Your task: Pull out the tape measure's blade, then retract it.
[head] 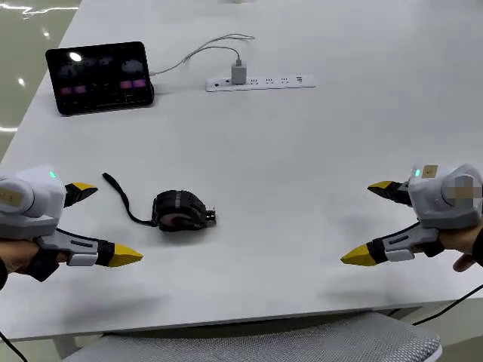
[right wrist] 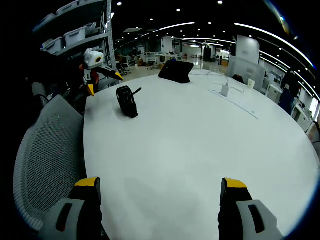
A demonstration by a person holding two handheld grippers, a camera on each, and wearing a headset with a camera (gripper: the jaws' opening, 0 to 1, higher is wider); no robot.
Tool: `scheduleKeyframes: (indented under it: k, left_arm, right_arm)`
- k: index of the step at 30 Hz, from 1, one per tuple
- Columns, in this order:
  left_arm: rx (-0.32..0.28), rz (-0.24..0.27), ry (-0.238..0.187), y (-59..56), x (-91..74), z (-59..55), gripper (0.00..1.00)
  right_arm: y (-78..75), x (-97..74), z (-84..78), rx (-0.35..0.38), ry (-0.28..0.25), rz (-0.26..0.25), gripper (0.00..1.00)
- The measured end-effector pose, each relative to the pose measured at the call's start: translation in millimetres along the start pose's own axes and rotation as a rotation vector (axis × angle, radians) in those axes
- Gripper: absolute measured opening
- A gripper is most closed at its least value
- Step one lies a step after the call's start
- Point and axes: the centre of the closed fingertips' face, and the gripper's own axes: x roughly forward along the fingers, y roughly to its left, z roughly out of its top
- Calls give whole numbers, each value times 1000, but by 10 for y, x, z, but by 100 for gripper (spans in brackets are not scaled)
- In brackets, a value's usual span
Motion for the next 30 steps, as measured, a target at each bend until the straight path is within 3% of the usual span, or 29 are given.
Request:
scheduleKeyframes:
  k: [3,9,13,21,30]
  left_arm:
    - [10,-57,30,-82,40,-1,99]
    - [59,-103,59,-136,138,51,99]
    - [132,-103,84,-99,219,94,99]
    - [194,-146,129,-100,406,172,99]
    - [266,-177,163,-134,568,252,96]
  right_arm:
    - [25,34,59,-11,-2,10,99]
    - [54,165,190,-37,-4,38,99]
    - [86,269,343,-90,-27,44,99]
    - [220,528,532,-136,-12,110,99]
    - [237,775,688,-164,-20,147,99]
